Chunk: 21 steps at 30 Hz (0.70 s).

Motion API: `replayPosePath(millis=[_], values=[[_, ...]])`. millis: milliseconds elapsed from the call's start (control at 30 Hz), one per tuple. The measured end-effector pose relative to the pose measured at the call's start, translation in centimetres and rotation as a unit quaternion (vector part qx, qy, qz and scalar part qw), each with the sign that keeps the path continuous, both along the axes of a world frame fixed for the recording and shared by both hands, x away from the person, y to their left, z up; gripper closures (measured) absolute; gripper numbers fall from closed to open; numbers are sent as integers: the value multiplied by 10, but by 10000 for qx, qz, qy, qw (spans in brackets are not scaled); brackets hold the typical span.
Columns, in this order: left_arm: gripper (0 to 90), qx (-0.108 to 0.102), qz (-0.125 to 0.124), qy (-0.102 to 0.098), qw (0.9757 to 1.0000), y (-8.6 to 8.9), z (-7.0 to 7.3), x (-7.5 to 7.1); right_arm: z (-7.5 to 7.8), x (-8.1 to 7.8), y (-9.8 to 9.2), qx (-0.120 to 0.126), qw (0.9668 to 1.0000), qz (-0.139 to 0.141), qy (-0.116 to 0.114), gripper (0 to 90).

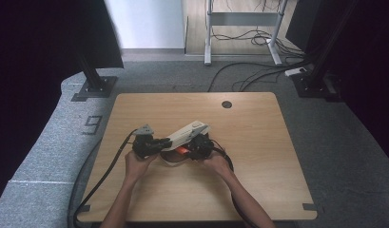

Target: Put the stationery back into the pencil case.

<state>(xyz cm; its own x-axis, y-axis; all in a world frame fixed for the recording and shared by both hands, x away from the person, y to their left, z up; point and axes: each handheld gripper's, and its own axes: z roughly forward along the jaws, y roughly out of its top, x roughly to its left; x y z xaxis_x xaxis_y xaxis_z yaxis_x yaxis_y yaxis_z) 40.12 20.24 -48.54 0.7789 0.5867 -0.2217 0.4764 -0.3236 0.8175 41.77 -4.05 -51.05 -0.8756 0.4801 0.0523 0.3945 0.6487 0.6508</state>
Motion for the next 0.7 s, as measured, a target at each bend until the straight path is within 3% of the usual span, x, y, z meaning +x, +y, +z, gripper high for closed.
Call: replayPosePath(millis=[433,700], values=[[773,-18,-9,-11,10000,0,1,0,-8,8,24,-23,9999,107,83,650],[773,-9,-11,-3,10000,1,1,0,-1,4,14,-11,10000,48,82,589]])
